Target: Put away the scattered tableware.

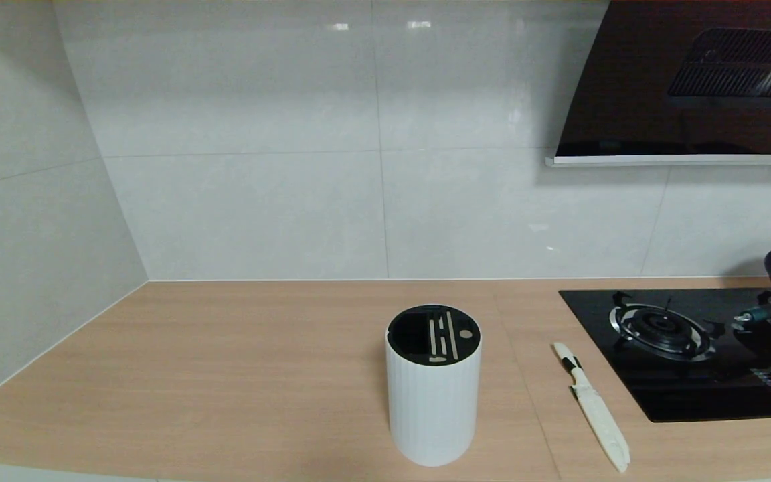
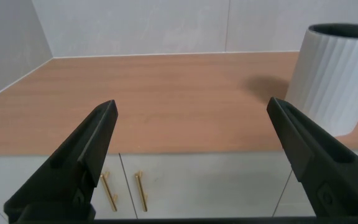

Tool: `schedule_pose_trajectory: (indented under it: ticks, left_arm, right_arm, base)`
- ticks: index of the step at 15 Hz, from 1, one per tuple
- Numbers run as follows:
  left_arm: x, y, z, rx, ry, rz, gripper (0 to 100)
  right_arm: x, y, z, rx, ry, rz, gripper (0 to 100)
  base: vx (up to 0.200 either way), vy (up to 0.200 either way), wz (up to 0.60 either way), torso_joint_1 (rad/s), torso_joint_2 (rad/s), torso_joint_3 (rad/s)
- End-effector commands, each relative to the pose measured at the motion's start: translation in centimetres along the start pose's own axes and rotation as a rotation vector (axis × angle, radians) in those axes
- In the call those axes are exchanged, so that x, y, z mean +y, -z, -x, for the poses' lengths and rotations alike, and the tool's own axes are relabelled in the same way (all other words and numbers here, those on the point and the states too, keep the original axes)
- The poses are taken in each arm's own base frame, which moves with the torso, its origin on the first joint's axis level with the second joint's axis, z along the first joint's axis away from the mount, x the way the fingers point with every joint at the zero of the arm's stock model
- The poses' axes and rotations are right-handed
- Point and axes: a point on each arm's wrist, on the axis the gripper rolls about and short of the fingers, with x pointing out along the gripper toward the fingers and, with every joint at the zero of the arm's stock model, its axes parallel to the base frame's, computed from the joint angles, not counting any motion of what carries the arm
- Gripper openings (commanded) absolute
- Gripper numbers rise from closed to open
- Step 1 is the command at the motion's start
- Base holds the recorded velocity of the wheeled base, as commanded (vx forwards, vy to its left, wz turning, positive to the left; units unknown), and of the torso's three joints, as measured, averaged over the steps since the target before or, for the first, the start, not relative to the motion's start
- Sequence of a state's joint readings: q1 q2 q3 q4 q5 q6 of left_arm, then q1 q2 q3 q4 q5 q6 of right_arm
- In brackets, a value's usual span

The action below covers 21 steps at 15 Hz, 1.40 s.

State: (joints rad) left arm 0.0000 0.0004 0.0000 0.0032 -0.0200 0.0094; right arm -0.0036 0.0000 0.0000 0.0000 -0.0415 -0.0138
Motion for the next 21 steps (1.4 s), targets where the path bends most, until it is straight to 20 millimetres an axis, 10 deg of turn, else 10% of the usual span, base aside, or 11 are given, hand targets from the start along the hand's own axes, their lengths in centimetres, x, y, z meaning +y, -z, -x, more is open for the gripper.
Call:
schedule_pose_trajectory:
  ticks: [1,11,14,21]
  left_arm:
    - [0.0,0.0,0.0,-0.001,0.0,0.0,100]
    - [0.0,0.0,0.0,-0.001,0.0,0.0,100]
    - [0.0,0.0,0.0,-0.001,0.0,0.0,100]
    - [0.0,0.0,0.0,-0.001,0.0,-0.003,100]
  right_arm:
    - [0.0,0.0,0.0,0.002,0.001,0.0,100]
    - [0.0,0.0,0.0,-0.002,-0.001,0.001,100]
    - [-0.1,-5.4,0.8,-0.109,-0.069,-0.028,100]
    - [1.0,-9.2,-9.1,0.413,-0.216,-0.025,100]
  base:
    - [0.0,0.0,0.0,0.056,-0.1,-0.061]
    - [0.0,0.0,0.0,0.0,0.0,0.0]
    - [0.0,0.0,0.0,0.0,0.0,0.0]
    - [0.0,0.0,0.0,0.0,0.0,0.0]
